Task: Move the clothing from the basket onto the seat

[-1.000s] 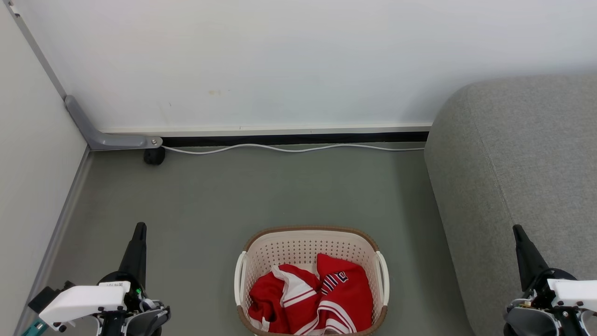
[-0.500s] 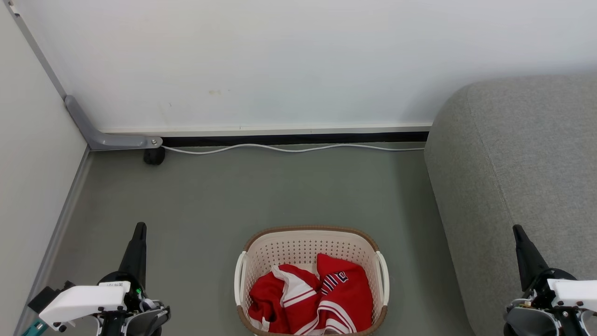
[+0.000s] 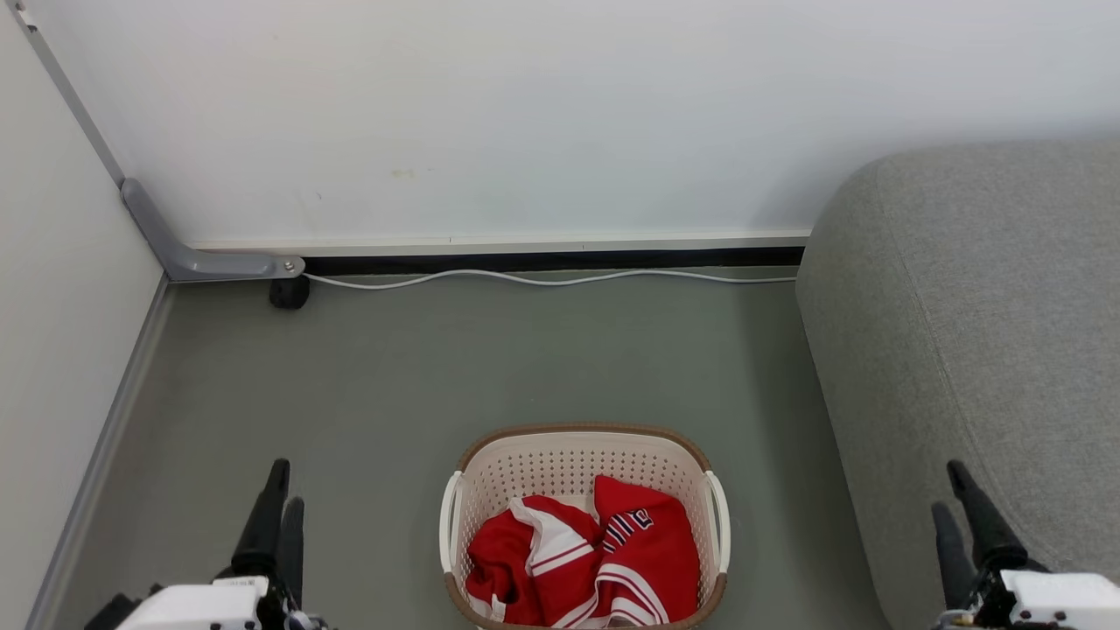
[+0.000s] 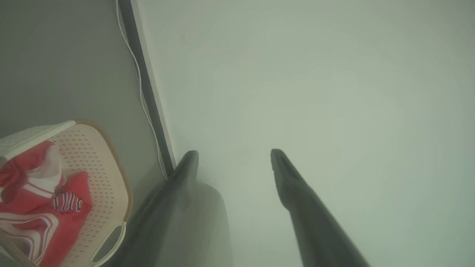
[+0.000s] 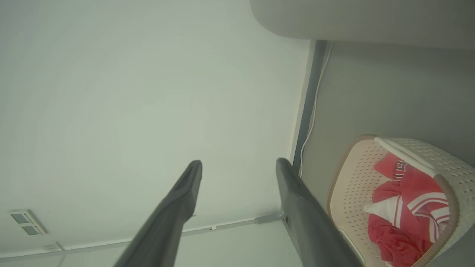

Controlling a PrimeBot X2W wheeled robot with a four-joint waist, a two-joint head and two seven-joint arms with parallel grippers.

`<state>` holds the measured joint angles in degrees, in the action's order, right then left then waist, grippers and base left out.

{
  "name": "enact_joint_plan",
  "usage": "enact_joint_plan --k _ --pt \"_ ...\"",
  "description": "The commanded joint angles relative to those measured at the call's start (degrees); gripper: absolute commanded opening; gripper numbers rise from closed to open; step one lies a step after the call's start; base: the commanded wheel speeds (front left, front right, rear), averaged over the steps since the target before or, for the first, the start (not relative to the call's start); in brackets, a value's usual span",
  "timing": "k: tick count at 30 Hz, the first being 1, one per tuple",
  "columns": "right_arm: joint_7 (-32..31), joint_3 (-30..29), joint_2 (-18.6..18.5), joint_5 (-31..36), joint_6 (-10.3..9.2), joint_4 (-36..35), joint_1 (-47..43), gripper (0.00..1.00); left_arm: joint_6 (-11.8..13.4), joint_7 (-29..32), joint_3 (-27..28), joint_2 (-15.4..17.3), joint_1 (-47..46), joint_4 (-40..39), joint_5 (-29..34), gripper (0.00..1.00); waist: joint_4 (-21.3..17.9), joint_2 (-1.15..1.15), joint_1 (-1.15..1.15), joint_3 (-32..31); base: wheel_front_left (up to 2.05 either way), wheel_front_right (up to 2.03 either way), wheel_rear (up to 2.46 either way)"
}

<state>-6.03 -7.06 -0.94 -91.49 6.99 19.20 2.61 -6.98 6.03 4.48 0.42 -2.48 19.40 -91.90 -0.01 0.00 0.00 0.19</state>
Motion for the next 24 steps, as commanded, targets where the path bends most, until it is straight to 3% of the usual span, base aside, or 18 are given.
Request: enact_joint_plan --k 1,7,12,24 --pt "0.0 0.0 -0.1 0.0 0.00 -0.3 0.2 1.00 0.0 -0.1 -0.1 0.1 -0.2 -0.2 0.0 1.00 0.0 0.00 0.00 0.1 0.00 0.00 0.00" --pt "0.1 0.3 -0.5 0.4 0.03 -0.9 0.7 1.00 0.0 -1.1 -0.7 0.2 -0.8 -0.4 0.3 1.00 0.0 0.00 0.13 0.0 0.00 0.00 0.00" --pt "0.7 1.0 -1.1 1.1 0.05 -1.4 1.1 1.00 0.0 -2.0 -1.2 0.3 -1.2 -0.6 1.4 1.00 -0.1 0.00 0.01 0.2 0.00 0.00 0.00" --pt "3.7 4.3 -3.6 3.8 0.09 -1.7 2.4 1.00 -0.1 -3.8 -2.0 0.5 -2.1 -0.6 7.0 1.00 -0.2 0.00 0.00 0.3 0.00 0.00 0.00"
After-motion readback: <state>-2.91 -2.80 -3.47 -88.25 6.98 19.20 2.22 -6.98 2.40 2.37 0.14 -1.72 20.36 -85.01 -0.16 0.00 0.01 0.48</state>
